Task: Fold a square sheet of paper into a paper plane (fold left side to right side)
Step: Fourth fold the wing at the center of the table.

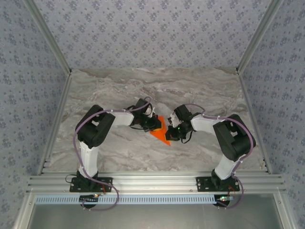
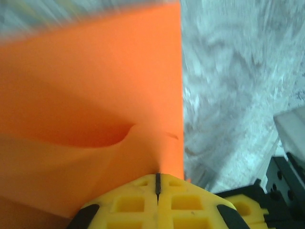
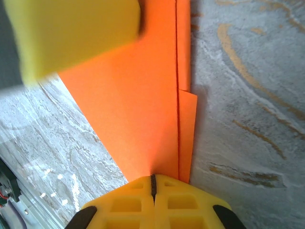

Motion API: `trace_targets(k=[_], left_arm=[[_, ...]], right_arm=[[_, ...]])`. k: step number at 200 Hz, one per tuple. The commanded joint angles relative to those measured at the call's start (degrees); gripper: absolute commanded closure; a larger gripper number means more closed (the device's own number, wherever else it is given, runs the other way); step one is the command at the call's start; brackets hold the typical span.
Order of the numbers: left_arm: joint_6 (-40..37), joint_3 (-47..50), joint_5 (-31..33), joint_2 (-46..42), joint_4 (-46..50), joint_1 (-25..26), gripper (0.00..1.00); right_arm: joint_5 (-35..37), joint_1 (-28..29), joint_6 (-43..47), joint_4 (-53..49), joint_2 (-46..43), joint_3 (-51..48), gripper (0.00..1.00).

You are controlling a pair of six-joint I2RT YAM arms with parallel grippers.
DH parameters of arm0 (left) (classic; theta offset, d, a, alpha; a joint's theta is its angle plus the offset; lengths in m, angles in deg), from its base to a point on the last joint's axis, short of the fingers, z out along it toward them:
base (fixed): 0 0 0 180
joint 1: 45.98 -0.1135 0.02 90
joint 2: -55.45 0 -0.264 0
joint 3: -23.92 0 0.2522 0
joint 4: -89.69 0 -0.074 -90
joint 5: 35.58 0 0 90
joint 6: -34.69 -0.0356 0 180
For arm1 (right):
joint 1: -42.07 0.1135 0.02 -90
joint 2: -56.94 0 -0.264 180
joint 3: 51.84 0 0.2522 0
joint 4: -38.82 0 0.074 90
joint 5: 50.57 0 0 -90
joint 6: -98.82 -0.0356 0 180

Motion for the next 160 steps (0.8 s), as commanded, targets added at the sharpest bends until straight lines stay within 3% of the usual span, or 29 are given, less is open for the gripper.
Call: trace_targets(k=[1, 110, 160], left_arm=[[-5.6, -2.6, 7.0, 2.6, 5.2, -3.4, 1.0], [-13.6, -13.3, 4.9, 7.6, 9.9, -12.0, 1.0], [-14.0, -14.7, 2.3, 1.5, 10.9, -14.0, 0.85]], right_arm=[[13.1, -0.5, 1.2, -10.8, 3.4, -3.3, 1.0], [10.6, -0.3, 0.9, -8.5, 2.0, -4.3, 1.0], [2.9, 0.0, -0.9, 0.1, 0.1, -3.2, 1.0]])
